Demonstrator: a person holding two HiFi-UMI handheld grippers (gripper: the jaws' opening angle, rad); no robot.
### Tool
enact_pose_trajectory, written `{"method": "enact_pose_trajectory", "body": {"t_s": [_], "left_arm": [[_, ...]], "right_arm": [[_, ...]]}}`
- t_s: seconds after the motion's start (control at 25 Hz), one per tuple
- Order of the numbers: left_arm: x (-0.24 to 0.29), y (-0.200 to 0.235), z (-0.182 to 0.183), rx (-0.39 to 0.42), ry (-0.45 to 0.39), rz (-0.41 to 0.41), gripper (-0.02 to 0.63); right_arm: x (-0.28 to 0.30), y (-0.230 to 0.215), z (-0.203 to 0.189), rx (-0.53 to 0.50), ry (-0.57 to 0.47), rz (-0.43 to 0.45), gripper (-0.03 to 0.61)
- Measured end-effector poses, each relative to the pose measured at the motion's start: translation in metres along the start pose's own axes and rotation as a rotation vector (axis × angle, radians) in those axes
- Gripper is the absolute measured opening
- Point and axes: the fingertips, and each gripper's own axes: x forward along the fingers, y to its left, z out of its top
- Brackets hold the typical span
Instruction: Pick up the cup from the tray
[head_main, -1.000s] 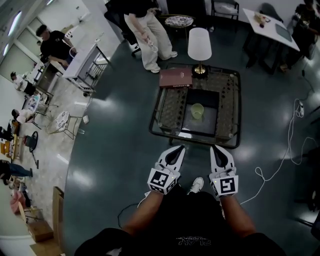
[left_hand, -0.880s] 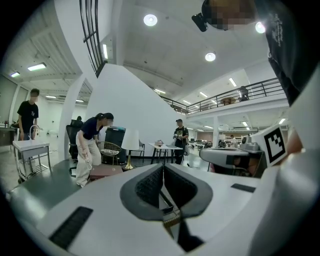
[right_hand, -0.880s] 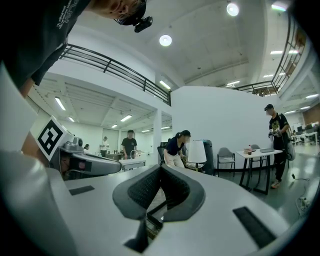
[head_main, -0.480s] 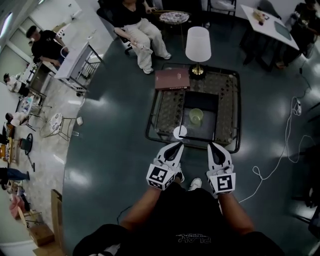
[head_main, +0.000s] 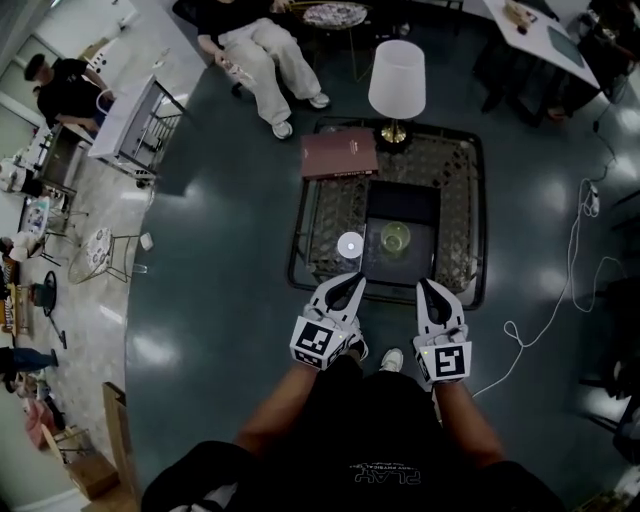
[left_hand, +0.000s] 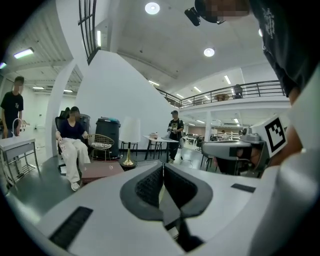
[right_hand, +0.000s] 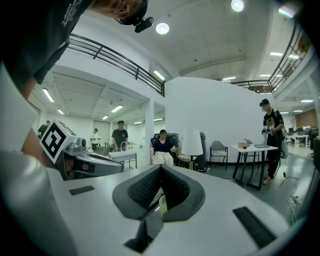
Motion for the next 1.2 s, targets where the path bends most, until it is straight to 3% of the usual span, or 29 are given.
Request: {"method": "enact_pose_trajectory", "body": {"t_s": [0.36,0.72,1.12,1.2], "left_arm": [[0.029,0.028,-0.001,0.005,0.002,-0.061,0.012],[0.051,0.027,-0.002,0.066,0.026,-0.132,0.012],[0.076,0.027,-0.022,0.044,0.092,-0.038,0.016],[0.085,0.027,-0.028,0.05,0.103,-0.022,0.047]], "right_arm": [[0.04,-0.016,-0.006,0.005,0.021,-0.075,0.011],[0.057,-0.035,0.006,0.006,0.01,-0.128,0.011],[0.065,-0.051,-0.006,0.024,0.045,-0.06,0.011],[0.07,-0.054,-0.013,0.032,0.053,-0.04,0.011]]}}
